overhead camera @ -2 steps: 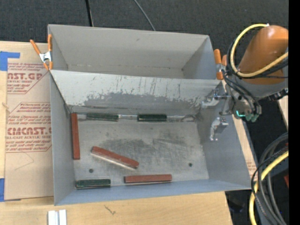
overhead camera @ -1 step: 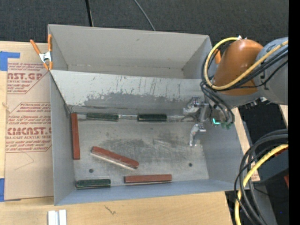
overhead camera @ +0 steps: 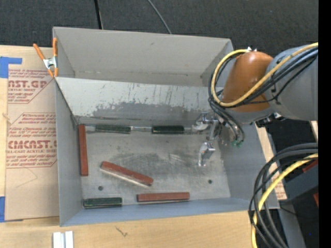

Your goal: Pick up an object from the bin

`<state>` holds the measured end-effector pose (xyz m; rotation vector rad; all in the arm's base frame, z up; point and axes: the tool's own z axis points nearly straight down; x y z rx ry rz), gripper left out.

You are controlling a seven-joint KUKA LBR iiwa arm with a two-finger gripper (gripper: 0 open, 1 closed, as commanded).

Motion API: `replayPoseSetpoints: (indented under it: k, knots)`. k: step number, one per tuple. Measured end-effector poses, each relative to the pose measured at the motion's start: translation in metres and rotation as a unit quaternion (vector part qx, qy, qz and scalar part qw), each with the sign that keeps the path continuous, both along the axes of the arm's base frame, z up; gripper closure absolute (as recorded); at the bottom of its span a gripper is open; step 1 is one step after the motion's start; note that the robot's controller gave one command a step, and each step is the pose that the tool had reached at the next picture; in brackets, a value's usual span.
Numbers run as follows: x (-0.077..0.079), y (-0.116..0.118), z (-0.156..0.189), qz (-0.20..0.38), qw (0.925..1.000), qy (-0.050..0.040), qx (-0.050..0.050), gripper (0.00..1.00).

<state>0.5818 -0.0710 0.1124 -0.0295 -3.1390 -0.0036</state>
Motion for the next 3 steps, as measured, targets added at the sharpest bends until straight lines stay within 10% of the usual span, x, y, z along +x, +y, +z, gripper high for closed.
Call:
replayPoseSetpoints:
  k: [2,3]
  knots:
    - [-0.011,0.076,-0.038,-0.005,1.0,-0.0066,-0.001,0.0]
    - [-0.064,0.111,-0.015,-0.005,1.0,-0.0006,-0.001,0.0]
